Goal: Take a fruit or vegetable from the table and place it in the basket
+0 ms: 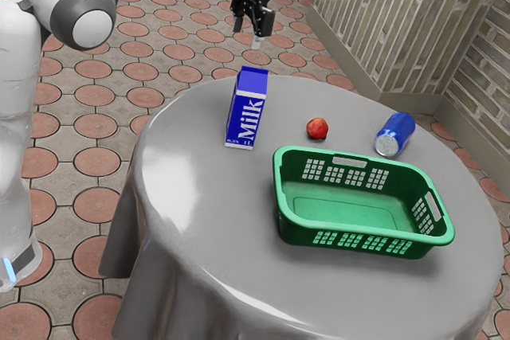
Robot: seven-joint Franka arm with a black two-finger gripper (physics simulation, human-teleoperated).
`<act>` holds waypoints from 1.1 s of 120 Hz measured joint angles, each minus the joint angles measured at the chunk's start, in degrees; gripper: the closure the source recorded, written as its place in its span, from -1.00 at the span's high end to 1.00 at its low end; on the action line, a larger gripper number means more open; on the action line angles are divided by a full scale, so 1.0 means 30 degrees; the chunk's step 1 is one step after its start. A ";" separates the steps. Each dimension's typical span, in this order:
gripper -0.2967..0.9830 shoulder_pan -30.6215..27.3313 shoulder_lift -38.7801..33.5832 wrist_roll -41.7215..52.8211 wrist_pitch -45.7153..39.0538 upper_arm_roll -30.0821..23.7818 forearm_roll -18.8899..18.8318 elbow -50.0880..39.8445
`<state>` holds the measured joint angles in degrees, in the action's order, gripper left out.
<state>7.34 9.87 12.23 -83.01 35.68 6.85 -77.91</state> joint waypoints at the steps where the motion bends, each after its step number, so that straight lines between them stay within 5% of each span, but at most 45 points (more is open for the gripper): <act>1: 0.54 0.0001 0.0000 0.0013 0.0001 0.0000 0.0000 0.0001; 20: 0.53 0.0244 -0.0739 0.0227 0.0168 -0.0009 -0.0031 0.0512; 33: 0.53 0.1418 -0.4592 0.0331 0.1697 -0.0016 -0.1580 0.7026; 44: 0.54 0.0275 -0.5764 0.0402 0.2673 -0.0542 -0.2148 0.8412; 74: 0.53 0.1106 -0.0743 -0.0678 0.3914 -0.2546 -0.2515 0.7393; 102: 0.53 0.0582 0.3691 -0.2240 0.3176 -0.2896 -0.0243 0.6411; 132: 0.53 0.0070 0.5626 -0.3458 0.0863 -0.4888 0.0345 0.6343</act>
<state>7.55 26.75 1.85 -80.42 21.02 7.89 -58.88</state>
